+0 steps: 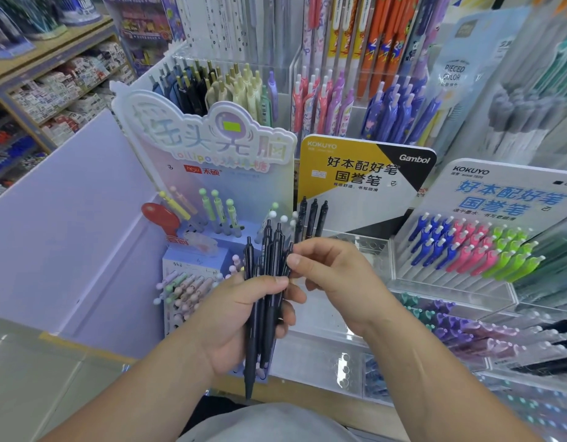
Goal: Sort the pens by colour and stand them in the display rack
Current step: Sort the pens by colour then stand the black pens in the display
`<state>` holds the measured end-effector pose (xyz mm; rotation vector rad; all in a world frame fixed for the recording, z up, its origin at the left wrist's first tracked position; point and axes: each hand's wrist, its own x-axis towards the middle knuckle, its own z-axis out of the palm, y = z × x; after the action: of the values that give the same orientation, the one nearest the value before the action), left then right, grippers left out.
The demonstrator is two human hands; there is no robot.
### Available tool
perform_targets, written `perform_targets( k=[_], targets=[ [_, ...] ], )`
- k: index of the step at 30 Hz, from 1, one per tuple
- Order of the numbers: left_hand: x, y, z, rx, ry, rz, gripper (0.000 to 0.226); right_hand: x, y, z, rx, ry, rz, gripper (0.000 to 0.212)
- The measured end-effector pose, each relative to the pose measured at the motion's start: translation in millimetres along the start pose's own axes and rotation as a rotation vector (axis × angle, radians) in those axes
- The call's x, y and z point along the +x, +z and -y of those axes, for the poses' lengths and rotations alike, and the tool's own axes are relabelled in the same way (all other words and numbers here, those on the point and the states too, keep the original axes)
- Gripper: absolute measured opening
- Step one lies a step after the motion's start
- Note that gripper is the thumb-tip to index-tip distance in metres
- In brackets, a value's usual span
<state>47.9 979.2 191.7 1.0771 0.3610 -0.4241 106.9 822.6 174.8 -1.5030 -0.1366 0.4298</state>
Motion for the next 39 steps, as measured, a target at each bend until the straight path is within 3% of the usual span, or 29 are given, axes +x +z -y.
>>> perform_targets(
  k=[5, 8, 11, 16, 21, 26, 39],
  targets=[
    [2, 0, -2, -0.035, -0.012, -0.084, 0.026, 1, -8, 7, 0.060, -0.038, -0.060, 0.018],
    [3, -3, -5, -0.042, -0.017, -0.127, 0.016, 2, -18, 20, 0.138, -0.092, -0.124, 0.011],
    [5, -6, -6, -0.053, -0.034, -0.160, 0.025, 6, -30, 33, 0.178, -0.193, -0.266, 0.005],
    [8, -13, -4, -0.078, -0.060, -0.213, 0.024, 15, -43, 35, -0.094, -0.360, -0.472, 0.011],
    [8, -13, -3, -0.084, -0.081, -0.206, 0.035, 27, -36, 18, -0.376, -0.399, -0.497, 0.014],
    [10, -16, -3, -0.135, -0.076, -0.213, 0.023, 31, -28, 8, -0.475, -0.461, -0.492, 0.015],
    [9, -16, -4, -0.116, -0.040, -0.191, 0.026, 43, -18, -12, -0.781, -0.488, -0.494, 0.017]
  ],
)
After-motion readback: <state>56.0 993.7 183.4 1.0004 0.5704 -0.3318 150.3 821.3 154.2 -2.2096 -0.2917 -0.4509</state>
